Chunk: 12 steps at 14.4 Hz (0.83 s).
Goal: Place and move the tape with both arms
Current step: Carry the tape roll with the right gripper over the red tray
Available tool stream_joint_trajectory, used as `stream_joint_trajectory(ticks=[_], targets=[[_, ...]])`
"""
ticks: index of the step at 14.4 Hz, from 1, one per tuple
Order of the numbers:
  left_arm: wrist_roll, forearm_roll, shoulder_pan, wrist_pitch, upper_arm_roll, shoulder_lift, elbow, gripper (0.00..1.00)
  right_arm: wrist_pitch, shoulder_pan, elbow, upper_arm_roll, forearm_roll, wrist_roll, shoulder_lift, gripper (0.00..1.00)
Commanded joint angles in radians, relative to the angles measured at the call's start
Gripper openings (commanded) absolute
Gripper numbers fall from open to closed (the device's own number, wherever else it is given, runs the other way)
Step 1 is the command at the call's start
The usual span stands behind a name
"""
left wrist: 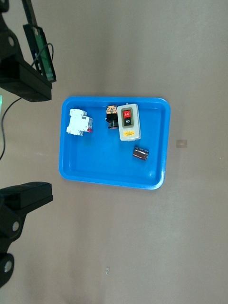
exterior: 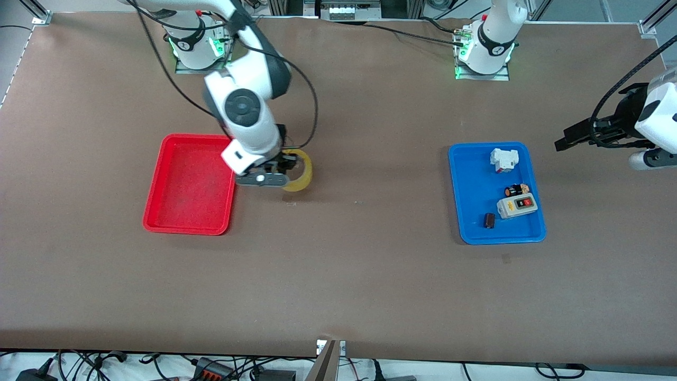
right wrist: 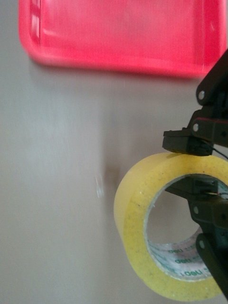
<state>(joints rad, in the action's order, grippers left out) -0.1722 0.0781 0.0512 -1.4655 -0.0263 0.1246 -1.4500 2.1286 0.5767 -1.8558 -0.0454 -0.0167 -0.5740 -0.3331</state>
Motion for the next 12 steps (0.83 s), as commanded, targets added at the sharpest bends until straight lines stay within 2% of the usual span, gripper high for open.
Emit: stream_joint_trajectory(ticks=[1,6,9,12], targets=[[0.017,0.002,0.013,0.03,0.012,-0.016,-0.021,1.0,0.013,-0.116,-0.179,0.009,-0.002,0.126,0.141,0.06],[0.014,0.002,0.012,-0.002,0.026,-0.019,-0.035,1.0,0.114,-0.342,-0.373,0.009,0.001,0.402,0.227,0.06],[0.011,0.006,0.009,-0.05,0.026,-0.039,-0.059,1.0,0.154,-0.409,-0.416,0.009,0.001,0.472,0.215,0.06],[0.013,-0.001,0.009,-0.055,0.026,-0.04,-0.061,1.0,0.238,-0.483,-0.448,0.009,0.001,0.566,0.162,0.07]])
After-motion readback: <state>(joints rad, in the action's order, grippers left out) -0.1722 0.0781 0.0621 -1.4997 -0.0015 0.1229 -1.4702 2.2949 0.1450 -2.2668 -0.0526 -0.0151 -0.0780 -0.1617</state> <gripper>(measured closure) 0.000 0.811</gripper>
